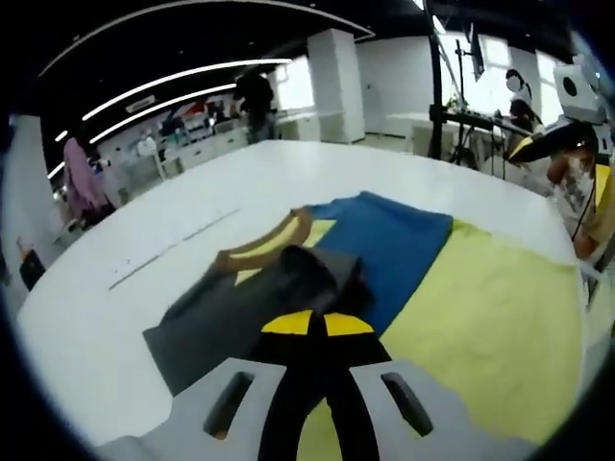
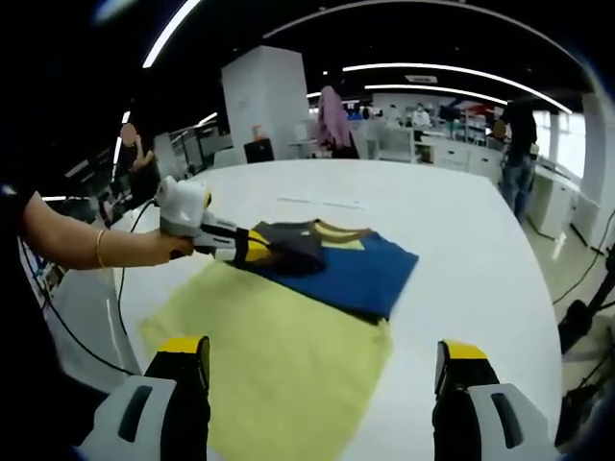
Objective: Fold the garment on the visible template until the final outline fits inside the template.
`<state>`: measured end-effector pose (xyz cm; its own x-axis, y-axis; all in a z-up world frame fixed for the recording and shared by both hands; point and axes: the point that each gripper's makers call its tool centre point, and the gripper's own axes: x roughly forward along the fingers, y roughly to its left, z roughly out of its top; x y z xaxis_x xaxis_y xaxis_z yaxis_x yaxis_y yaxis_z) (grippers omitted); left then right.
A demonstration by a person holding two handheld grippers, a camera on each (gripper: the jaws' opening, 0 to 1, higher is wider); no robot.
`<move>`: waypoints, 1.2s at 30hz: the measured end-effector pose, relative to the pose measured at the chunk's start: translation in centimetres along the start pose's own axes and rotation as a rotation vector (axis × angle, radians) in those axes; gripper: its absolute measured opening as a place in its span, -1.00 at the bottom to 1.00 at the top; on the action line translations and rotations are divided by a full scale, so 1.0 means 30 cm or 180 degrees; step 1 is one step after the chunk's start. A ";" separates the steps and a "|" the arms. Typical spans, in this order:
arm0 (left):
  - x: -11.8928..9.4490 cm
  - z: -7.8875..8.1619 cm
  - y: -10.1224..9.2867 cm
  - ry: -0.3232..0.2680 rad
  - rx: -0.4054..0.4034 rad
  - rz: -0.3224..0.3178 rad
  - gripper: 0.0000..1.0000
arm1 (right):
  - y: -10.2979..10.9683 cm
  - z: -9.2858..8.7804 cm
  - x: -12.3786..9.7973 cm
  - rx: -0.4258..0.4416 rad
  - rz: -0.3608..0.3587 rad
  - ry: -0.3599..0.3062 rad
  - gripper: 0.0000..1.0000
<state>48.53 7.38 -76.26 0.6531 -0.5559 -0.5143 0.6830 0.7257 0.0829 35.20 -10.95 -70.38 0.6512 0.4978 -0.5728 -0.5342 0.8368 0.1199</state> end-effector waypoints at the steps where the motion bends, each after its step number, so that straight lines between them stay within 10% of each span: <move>1: -0.001 0.007 -0.001 -0.0014 -0.0060 -0.0014 -1.00 | 0.000 0.000 0.000 -0.0003 0.0001 -0.0001 0.94; 36: 0.106 0.273 -0.191 -0.0080 -0.0472 -0.0504 -1.00 | -0.006 -0.011 -0.008 0.0118 -0.0041 -0.0121 0.94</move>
<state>49.38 -1.87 -71.37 0.5506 -0.6764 -0.4893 0.7233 0.6791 -0.1249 34.95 -11.30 -70.54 0.6782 0.4946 -0.5435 -0.5058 0.8507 0.1430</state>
